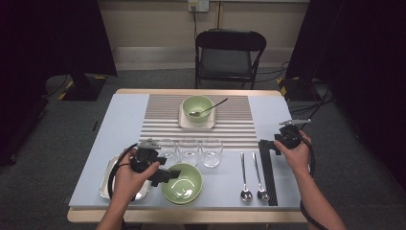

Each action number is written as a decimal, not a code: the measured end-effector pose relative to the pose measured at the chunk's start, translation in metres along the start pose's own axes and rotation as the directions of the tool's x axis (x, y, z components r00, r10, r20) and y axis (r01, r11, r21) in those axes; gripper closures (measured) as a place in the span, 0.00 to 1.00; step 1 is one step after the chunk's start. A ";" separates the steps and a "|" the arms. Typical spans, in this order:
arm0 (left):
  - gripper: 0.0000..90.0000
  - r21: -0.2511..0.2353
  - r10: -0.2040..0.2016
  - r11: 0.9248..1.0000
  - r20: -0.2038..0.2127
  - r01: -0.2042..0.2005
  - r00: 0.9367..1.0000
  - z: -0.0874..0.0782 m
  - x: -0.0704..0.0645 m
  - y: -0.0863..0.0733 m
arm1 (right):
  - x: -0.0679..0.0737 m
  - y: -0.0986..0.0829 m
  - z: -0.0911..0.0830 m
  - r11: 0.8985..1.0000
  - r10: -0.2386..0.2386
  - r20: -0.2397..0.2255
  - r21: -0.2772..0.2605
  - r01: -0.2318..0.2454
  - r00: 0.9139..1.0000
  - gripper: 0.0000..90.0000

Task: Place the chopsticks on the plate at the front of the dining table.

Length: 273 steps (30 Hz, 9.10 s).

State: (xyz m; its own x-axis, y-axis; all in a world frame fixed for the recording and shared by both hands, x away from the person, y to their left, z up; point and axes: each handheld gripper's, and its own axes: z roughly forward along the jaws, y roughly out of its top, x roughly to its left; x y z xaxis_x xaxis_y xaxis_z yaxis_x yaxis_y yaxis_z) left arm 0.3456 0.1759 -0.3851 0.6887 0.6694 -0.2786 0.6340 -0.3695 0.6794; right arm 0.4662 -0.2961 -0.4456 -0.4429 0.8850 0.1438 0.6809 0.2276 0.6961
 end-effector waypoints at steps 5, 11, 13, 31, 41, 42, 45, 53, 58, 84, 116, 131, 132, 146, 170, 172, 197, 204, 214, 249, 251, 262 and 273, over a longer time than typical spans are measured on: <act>0.24 -0.001 0.000 1.000 0.000 0.000 1.000 0.001 0.000 0.000 | -0.003 -0.005 0.000 1.000 0.018 0.005 0.003 -0.018 1.000 0.31; 0.24 0.000 0.003 1.000 0.000 -0.003 1.000 0.001 0.000 0.000 | -0.007 -0.009 -0.001 1.000 0.026 0.010 0.013 -0.026 1.000 0.40; 0.24 0.002 0.004 1.000 -0.001 -0.004 1.000 0.000 0.000 0.000 | -0.008 -0.009 -0.002 0.999 0.035 0.010 0.019 -0.035 0.999 0.43; 0.24 0.002 0.005 1.000 -0.002 -0.005 1.000 0.001 0.000 0.000 | -0.007 -0.015 0.000 0.997 0.039 0.021 0.060 -0.040 0.999 0.66; 0.24 0.010 0.007 1.000 -0.001 -0.007 1.000 0.002 0.000 0.000 | -0.006 -0.017 0.000 0.995 0.060 0.023 0.080 -0.061 0.998 0.74; 0.24 0.010 0.007 1.000 -0.003 -0.007 1.000 0.002 0.000 0.000 | -0.006 -0.017 0.000 0.995 0.060 0.025 0.080 -0.062 0.998 0.75; 0.24 0.010 0.006 1.000 -0.002 -0.006 1.000 0.002 0.000 0.000 | -0.005 -0.017 0.000 0.994 0.062 0.025 0.085 -0.063 0.998 0.77; 0.24 0.007 0.003 1.000 0.000 -0.003 1.000 0.003 0.000 0.000 | -0.004 -0.017 0.000 0.993 0.064 0.045 0.093 -0.068 0.997 0.84; 0.24 0.007 0.003 1.000 0.000 -0.003 1.000 0.003 0.000 0.000 | -0.004 -0.016 0.001 0.993 0.062 0.063 0.099 -0.068 0.996 0.90; 0.24 0.007 0.015 1.000 0.001 -0.015 1.000 0.002 -0.003 0.001 | -0.010 -0.019 -0.002 0.994 0.062 0.084 0.087 -0.070 0.995 0.88; 0.24 -0.014 0.009 1.000 -0.004 -0.009 1.000 0.002 -0.004 0.001 | 0.006 -0.022 -0.005 0.985 0.100 0.214 0.119 -0.128 0.972 0.96; 0.23 -0.020 0.009 1.000 0.013 -0.009 1.000 0.007 -0.007 0.003 | 0.010 -0.020 -0.003 0.985 0.076 0.246 0.134 -0.112 0.966 0.96; 0.23 -0.018 0.009 1.000 0.014 -0.009 1.000 0.008 -0.007 0.003 | 0.010 -0.020 -0.003 0.985 0.077 0.246 0.131 -0.112 0.966 0.96; 0.30 -0.014 -0.005 1.000 -0.021 0.005 1.000 0.010 -0.007 0.004 | -0.004 -0.024 -0.008 0.975 0.190 0.161 0.088 -0.205 0.969 0.96; 0.31 -0.016 -0.002 1.000 -0.018 0.002 1.000 0.009 -0.008 0.006 | -0.011 -0.001 -0.033 0.975 0.222 0.079 -0.007 -0.222 0.972 0.96; 0.31 -0.016 -0.005 1.000 -0.017 0.005 1.000 0.009 -0.008 0.006 | -0.011 0.002 -0.034 0.974 0.227 0.070 -0.012 -0.227 0.971 0.96; 0.31 -0.008 0.002 1.000 -0.024 -0.003 1.000 0.010 -0.007 0.005 | -0.022 -0.014 -0.001 0.976 0.207 0.134 0.033 -0.213 0.969 0.96; 0.31 -0.010 0.006 1.000 -0.030 -0.006 1.000 0.009 -0.008 0.005 | -0.020 -0.020 -0.002 0.980 0.187 0.129 0.040 -0.194 0.974 0.92; 0.31 -0.011 0.017 1.000 -0.037 -0.018 0.999 0.007 -0.009 0.006 | -0.011 -0.025 -0.009 0.988 0.113 0.170 0.083 -0.129 0.979 0.96; 0.31 -0.030 0.016 0.999 -0.006 -0.016 1.000 0.008 -0.018 0.013 | -0.006 0.012 -0.049 0.985 0.170 0.094 -0.009 -0.170 0.981 0.96; 0.31 -0.032 0.015 0.999 -0.003 -0.015 1.000 0.009 -0.019 0.015 | -0.005 0.018 -0.054 0.985 0.171 0.091 -0.023 -0.170 0.981 0.96; 0.31 -0.033 0.022 0.999 0.006 -0.022 1.000 0.012 -0.023 0.023 | 0.004 0.032 -0.060 0.987 0.153 0.070 -0.056 -0.149 0.986 0.96; 0.31 -0.031 0.032 0.999 0.009 -0.031 0.999 0.018 -0.029 0.034 | 0.017 0.046 -0.063 0.989 0.138 0.045 -0.068 -0.135 0.989 0.96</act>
State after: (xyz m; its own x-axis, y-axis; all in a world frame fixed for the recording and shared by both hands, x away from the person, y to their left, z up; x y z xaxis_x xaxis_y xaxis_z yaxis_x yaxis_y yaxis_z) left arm 0.3532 0.1322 -0.3665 0.7117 0.6513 -0.2633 0.6010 -0.3704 0.7083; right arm 0.4536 -0.2959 -0.3669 -0.3179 0.9254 0.2063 0.6929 0.0782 0.7167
